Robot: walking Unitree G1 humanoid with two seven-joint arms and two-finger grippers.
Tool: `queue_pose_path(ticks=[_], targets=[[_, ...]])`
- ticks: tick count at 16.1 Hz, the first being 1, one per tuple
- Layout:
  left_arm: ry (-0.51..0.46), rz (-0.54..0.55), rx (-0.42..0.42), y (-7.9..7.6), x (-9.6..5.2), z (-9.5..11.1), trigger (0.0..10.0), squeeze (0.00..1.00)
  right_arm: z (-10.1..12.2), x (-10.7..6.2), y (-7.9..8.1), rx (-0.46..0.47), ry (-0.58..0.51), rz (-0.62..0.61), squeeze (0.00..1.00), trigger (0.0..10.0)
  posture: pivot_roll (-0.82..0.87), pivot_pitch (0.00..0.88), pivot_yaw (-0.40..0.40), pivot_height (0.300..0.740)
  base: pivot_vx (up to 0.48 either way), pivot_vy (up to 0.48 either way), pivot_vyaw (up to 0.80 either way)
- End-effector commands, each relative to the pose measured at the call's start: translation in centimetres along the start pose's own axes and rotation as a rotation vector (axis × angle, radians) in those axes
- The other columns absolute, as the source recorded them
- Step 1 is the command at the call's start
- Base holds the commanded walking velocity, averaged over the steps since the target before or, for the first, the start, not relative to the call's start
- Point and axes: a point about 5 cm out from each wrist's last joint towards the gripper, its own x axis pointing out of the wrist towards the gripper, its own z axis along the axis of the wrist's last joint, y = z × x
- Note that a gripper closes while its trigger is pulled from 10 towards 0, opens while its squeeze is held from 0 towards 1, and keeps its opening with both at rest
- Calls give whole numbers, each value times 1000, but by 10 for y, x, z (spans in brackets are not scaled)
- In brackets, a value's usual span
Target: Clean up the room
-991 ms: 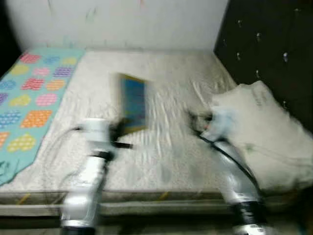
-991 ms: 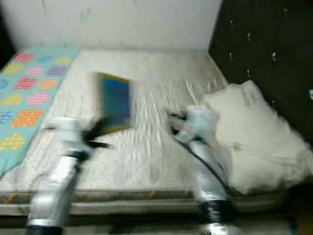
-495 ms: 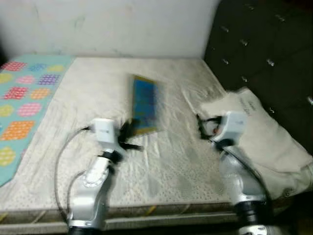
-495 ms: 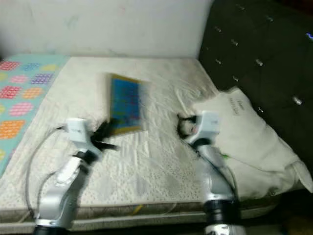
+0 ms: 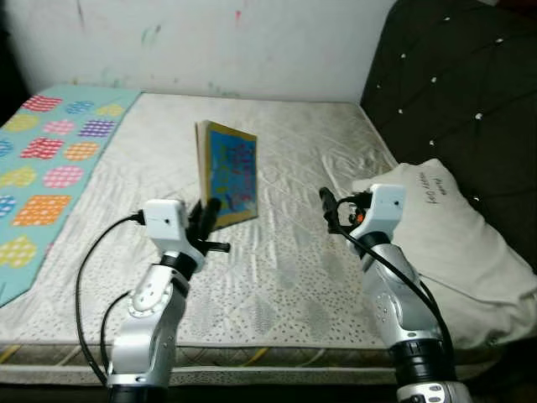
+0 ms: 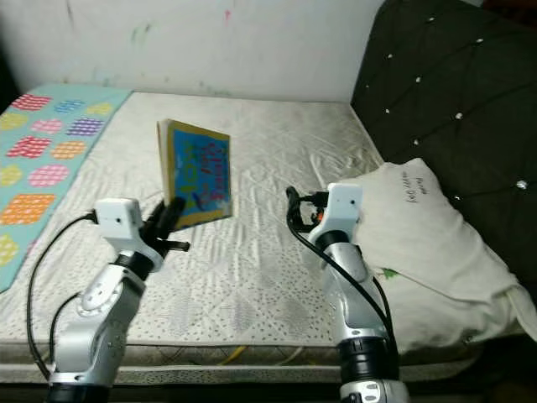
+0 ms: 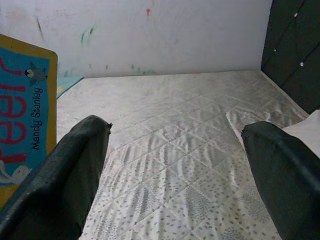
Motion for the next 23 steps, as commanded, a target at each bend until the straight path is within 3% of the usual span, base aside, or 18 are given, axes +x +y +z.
queue_pose_path(ticks=[1,16,23], targets=[[-32,-13,9,-4,3,8,10000,0,3,0,-1,-6,-16,-4,0,10000,-59,0,-55,740,0,0,500],[-37,-22,11,-5,4,9,10000,0,2,0,-1,-5,-13,-10,0,10000,-61,0,-55,740,0,-321,0],[-36,35,0,4,2,9,10000,0,0,0,-2,4,-7,-16,0,10000,-59,0,-53,740,0,0,0]])
